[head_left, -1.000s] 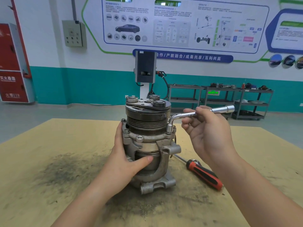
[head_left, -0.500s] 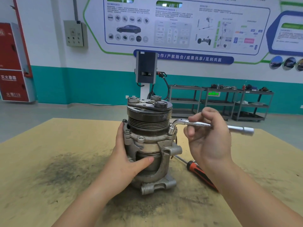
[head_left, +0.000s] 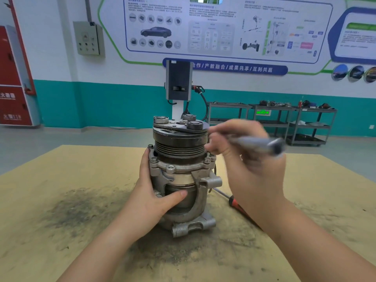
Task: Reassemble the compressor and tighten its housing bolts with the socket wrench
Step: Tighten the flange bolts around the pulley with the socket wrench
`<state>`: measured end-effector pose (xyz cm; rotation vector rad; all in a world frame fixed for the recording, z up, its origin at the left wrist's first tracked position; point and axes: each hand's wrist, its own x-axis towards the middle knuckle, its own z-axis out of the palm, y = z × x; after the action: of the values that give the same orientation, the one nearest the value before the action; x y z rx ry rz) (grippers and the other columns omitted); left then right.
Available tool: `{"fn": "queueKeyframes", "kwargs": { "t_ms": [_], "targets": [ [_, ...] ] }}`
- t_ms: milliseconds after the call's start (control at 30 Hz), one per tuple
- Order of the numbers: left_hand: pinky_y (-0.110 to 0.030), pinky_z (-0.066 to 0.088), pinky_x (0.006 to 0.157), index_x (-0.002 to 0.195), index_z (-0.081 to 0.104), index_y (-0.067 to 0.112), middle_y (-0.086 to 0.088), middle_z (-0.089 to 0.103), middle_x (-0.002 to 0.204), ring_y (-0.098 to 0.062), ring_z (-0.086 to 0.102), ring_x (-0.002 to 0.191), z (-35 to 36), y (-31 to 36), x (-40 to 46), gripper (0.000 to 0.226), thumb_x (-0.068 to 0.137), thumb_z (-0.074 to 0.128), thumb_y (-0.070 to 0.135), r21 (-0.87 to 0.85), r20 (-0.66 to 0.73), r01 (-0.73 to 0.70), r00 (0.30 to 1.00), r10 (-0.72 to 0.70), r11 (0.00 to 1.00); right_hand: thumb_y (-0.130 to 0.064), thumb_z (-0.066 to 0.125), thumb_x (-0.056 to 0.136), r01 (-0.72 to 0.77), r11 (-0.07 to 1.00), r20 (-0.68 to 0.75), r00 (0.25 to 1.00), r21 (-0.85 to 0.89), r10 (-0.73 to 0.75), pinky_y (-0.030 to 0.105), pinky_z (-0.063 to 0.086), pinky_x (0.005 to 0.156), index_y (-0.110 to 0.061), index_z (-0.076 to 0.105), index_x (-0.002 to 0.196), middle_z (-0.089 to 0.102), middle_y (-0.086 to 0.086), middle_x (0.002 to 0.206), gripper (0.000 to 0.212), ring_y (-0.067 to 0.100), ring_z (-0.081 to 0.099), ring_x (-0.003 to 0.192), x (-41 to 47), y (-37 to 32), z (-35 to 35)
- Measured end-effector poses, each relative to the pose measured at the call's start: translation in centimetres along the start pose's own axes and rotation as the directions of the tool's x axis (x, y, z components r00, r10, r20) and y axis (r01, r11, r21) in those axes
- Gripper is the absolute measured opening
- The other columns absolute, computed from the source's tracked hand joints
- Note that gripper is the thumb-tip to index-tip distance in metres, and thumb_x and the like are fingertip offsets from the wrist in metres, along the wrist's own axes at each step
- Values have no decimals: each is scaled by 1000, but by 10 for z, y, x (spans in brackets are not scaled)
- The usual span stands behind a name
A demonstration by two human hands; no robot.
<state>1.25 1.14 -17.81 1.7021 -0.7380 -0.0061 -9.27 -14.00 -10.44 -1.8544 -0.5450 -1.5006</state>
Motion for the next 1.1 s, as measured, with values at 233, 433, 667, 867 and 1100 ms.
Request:
{"fn": "queueKeyframes", "kwargs": {
  "t_ms": [233,433,667,867,1100],
  "targets": [
    [-16,36,101,117,-6,81,51,35,121,22,47,105,1,-2,1,110,69,83,40,37,-30,14,999,-13,999,3,43,98,-465,652,-118,754,598,646,23,51,53,-16,42,101,71,7,72,19,17,63,52,17,4,-8],
    [6,38,70,116,-5,83,55,38,114,37,42,95,1,-8,3,110,71,84,36,27,-53,22,998,-20,999,4,42,94,-562,346,16,539,751,842,22,50,48,-10,45,95,71,9,68,15,17,60,46,15,16,-7],
    [-9,37,99,138,-5,68,47,39,128,26,44,112,0,-6,1,116,72,84,35,8,-23,10,1000,-10,1000,-2,43,93,-666,190,185,450,721,874,19,47,44,-5,50,82,68,7,63,13,12,56,44,22,21,-14],
    [-3,36,86,121,-8,80,51,36,122,32,43,100,0,-5,3,112,70,83,40,11,-29,17,999,-16,1000,-3,43,93,-679,164,196,420,716,886,19,47,43,-5,52,81,67,6,63,14,12,55,44,21,27,-12],
    [-1,36,87,139,-7,68,44,39,127,26,48,105,1,-8,3,117,72,83,37,-2,-24,20,999,-20,1000,-2,39,89,-535,119,16,241,837,971,17,32,35,-12,44,72,42,-2,47,21,9,33,36,-18,33,13]
  ]
}}
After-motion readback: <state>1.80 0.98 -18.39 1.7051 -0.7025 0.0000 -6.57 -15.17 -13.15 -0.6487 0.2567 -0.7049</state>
